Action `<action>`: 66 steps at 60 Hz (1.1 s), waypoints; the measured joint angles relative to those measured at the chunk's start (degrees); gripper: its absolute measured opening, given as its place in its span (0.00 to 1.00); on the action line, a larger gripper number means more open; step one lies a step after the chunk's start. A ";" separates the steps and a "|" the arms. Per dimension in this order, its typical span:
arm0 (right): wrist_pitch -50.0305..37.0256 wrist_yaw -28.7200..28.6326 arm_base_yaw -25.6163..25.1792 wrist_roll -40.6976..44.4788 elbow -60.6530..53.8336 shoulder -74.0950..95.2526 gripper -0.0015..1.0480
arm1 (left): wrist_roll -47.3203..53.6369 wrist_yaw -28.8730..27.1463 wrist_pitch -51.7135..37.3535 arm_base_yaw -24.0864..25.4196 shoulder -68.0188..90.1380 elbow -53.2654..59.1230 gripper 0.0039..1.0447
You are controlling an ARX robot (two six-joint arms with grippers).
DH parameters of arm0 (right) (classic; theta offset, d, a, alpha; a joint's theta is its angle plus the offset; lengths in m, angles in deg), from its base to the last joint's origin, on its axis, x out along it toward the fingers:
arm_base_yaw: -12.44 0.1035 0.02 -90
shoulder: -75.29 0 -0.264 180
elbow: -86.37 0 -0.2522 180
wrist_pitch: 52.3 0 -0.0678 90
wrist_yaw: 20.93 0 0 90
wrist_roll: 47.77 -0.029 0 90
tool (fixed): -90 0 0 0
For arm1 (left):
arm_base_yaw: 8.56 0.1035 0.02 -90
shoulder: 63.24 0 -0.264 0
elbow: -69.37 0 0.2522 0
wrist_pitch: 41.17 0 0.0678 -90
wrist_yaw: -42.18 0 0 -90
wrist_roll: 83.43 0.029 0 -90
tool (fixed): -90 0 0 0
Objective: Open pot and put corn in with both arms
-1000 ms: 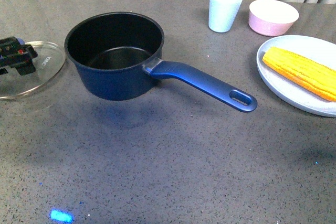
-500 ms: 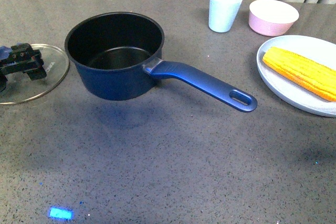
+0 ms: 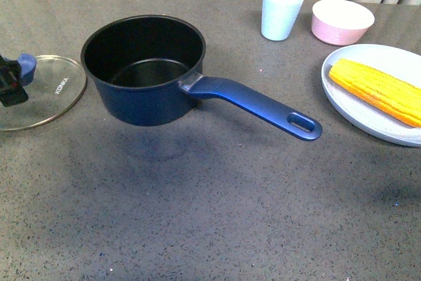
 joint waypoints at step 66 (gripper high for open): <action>0.04 0.02 0.02 0.00 0.00 -0.09 0.91 | 13.27 0.04 32.44 -3.85 -70.73 25.62 0.01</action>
